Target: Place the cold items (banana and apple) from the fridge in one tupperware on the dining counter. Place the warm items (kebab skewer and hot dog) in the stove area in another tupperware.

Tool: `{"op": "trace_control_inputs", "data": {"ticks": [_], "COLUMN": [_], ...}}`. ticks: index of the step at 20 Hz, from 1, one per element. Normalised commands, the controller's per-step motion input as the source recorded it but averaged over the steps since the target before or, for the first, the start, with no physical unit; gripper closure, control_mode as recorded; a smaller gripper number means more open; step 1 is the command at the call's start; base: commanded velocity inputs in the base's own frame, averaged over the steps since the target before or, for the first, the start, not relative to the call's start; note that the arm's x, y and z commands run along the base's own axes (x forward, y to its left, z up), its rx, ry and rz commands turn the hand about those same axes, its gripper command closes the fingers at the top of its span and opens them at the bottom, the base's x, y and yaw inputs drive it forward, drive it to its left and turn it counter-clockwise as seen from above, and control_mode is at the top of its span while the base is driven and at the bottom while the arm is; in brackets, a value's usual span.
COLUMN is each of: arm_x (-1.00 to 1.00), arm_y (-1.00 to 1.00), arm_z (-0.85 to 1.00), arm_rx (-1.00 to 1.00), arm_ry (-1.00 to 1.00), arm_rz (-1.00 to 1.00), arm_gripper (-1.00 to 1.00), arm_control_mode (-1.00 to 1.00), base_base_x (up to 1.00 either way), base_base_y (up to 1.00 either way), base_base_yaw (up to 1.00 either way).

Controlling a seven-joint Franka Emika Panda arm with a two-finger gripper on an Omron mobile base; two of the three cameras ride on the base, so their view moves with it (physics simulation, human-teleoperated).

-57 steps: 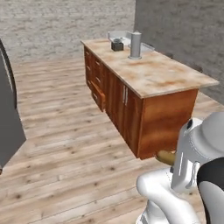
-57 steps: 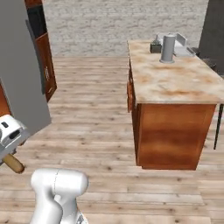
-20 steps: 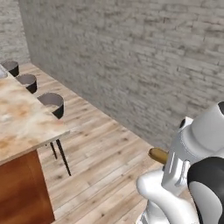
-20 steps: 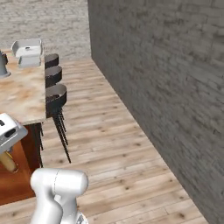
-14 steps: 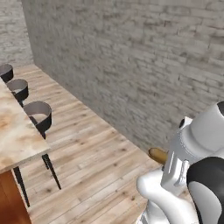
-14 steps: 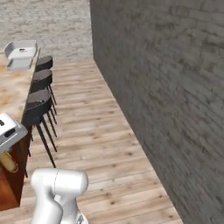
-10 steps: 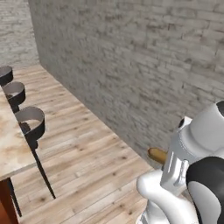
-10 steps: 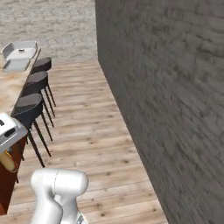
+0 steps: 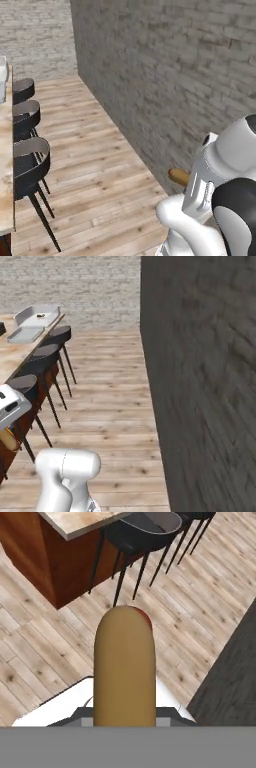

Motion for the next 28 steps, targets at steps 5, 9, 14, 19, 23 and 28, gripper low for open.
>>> {"op": "trace_control_inputs", "data": {"ticks": [5, 9, 14, 19, 23, 28], "arm_x": [0.0, 0.0, 0.0, 0.6, 1.0, 0.2], "arm_y": [0.0, 0.0, 0.0, -0.08, -0.12, -0.03], "arm_z": [0.0, 0.0, 0.0, 0.2, 0.34, 0.07], "arm_rx": [0.0, 0.0, 0.0, 0.12, 0.19, 0.04], "arm_ry": [0.0, 0.0, 0.0, 0.29, 0.51, 0.1], "arm_rz": [0.0, 0.0, 0.0, 0.08, 0.12, 0.02], "arm_gripper": [1.0, 1.0, 1.0, 1.0, 1.0, 1.0], "arm_control_mode": [1.0, 1.0, 1.0, -1.0, -1.0, 1.0], "base_base_x": [1.0, 1.0, 1.0, 0.4, 0.0, 0.8], "base_base_y": [-0.33, -0.22, -0.09, -0.04, 0.0, -0.09], "base_base_yaw": [0.39, 0.38, 0.26, 0.08, 0.0, 0.08]}}
